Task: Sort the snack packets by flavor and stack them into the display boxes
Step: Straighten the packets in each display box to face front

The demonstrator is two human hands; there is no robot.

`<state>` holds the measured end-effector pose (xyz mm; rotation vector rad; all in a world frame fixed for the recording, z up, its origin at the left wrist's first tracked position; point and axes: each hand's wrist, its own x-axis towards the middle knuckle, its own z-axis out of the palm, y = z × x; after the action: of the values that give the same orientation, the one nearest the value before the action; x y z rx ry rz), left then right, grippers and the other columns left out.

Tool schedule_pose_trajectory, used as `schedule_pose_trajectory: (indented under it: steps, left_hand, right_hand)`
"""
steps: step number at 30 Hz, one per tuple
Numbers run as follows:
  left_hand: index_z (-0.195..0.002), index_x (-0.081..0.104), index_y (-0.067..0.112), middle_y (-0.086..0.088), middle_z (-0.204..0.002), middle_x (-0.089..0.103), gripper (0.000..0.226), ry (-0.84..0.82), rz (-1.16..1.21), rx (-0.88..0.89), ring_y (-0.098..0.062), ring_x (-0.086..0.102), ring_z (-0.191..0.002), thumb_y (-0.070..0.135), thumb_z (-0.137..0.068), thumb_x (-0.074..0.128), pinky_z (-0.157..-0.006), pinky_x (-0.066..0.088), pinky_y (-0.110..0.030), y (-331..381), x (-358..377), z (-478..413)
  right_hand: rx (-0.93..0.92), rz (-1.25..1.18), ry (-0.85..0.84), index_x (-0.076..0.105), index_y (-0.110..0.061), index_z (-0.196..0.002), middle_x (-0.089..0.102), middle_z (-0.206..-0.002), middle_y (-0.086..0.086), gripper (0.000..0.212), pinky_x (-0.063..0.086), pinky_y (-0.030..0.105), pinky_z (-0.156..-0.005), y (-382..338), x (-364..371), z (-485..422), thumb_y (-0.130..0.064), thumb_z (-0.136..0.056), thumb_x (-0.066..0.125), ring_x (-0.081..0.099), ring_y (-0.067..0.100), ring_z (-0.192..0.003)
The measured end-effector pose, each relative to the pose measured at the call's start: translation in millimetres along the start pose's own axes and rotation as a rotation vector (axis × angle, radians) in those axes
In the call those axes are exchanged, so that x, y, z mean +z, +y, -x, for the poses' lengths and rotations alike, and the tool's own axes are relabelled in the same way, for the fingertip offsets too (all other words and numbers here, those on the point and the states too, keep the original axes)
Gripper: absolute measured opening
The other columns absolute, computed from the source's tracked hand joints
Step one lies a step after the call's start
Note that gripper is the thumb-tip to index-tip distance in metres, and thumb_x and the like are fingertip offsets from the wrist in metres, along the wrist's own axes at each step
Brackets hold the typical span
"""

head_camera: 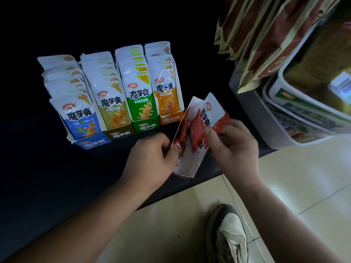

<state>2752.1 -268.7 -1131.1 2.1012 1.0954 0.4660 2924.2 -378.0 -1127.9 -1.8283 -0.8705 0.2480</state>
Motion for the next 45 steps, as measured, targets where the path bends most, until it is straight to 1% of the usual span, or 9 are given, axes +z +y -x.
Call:
schedule_pose_trajectory:
  steps: [5,8,11,16,19,27,33,40,45]
  left_hand:
    - [-0.077,0.065,0.023,0.008,-0.064,0.068,0.02,-0.023,0.098,-0.093,-0.009,0.064,-0.055,0.029,-0.09,0.077,-0.055,0.056,-0.044,-10,1,3]
    - [-0.081,0.061,0.028,0.01,-0.071,0.065,0.024,-0.027,0.122,-0.128,-0.007,0.062,-0.061,0.029,-0.084,0.085,-0.057,0.056,-0.038,-11,-4,7]
    - [-0.086,0.055,0.031,0.012,-0.08,0.058,0.032,-0.021,0.023,-0.091,-0.005,0.054,-0.065,0.031,-0.08,0.086,-0.056,0.043,-0.024,-10,-8,16]
    - [-0.103,0.047,0.032,0.012,-0.092,0.061,0.052,-0.166,-0.192,-0.287,-0.01,0.063,-0.08,0.053,-0.073,0.085,-0.066,0.058,-0.038,-2,0,12]
    - [-0.09,0.057,0.026,0.008,-0.086,0.068,0.034,-0.241,-0.162,-0.369,-0.017,0.067,-0.077,0.038,-0.074,0.084,-0.068,0.061,-0.041,-2,7,-1]
    - [-0.058,0.047,0.019,0.004,-0.051,0.05,0.042,-0.146,-0.006,-0.155,-0.011,0.045,-0.045,0.025,-0.094,0.067,-0.047,0.027,-0.026,-12,-2,16]
    - [-0.066,0.051,0.018,0.005,-0.058,0.047,0.036,0.087,-0.019,0.086,-0.014,0.046,-0.053,0.027,-0.098,0.065,-0.045,0.036,-0.037,4,-25,29]
    - [-0.087,0.062,0.014,0.007,-0.066,0.065,0.025,0.059,0.314,-0.12,-0.006,0.065,-0.058,0.032,-0.104,0.056,-0.048,0.042,-0.013,21,-43,21]
    - [-0.105,0.066,0.02,0.001,-0.079,0.073,0.017,0.013,0.364,-0.179,-0.013,0.074,-0.063,0.033,-0.106,0.054,-0.05,0.05,-0.022,18,-42,17]
  right_hand:
    - [0.036,-0.003,0.013,0.077,-0.011,-0.08,0.066,-0.104,-0.003,0.021,0.061,0.035,-0.061,-6,1,-2,-0.029,-0.09,0.081,0.07,0.016,-0.085]
    - [0.018,0.041,0.061,0.069,-0.012,-0.073,0.061,-0.093,-0.003,0.026,0.049,0.017,-0.059,-14,3,0,-0.029,-0.09,0.08,0.064,0.014,-0.076]
    - [0.016,0.074,0.033,0.066,-0.013,-0.079,0.057,-0.093,-0.004,0.023,0.049,0.021,-0.06,-13,9,0,-0.028,-0.088,0.08,0.063,0.014,-0.072]
    - [-0.04,0.12,-0.051,0.059,-0.019,-0.1,0.051,-0.113,-0.008,0.027,0.057,0.028,-0.066,-6,19,6,-0.025,-0.086,0.082,0.064,0.006,-0.087]
    - [-0.077,0.084,-0.073,0.058,-0.016,-0.107,0.05,-0.121,-0.004,0.031,0.058,0.03,-0.074,0,18,8,-0.023,-0.087,0.08,0.061,0.005,-0.099]
    - [0.012,0.003,-0.112,0.054,-0.027,-0.11,0.054,-0.122,-0.006,0.033,0.06,0.036,-0.079,7,18,12,-0.028,-0.089,0.079,0.063,0.009,-0.11]
    - [0.012,0.035,-0.099,0.058,-0.021,-0.111,0.053,-0.122,-0.004,0.032,0.058,0.034,-0.08,7,18,12,-0.029,-0.088,0.079,0.061,0.007,-0.108]
    - [-0.098,0.138,-0.077,0.059,-0.017,-0.129,0.043,-0.138,0.001,0.051,0.058,0.027,-0.072,-4,11,17,-0.031,-0.085,0.081,0.056,0.004,-0.109]
    - [-0.274,0.205,-0.175,0.067,-0.017,-0.087,0.058,-0.094,-0.006,0.029,0.046,0.028,-0.06,-30,1,26,-0.04,-0.081,0.083,0.054,0.006,-0.077]
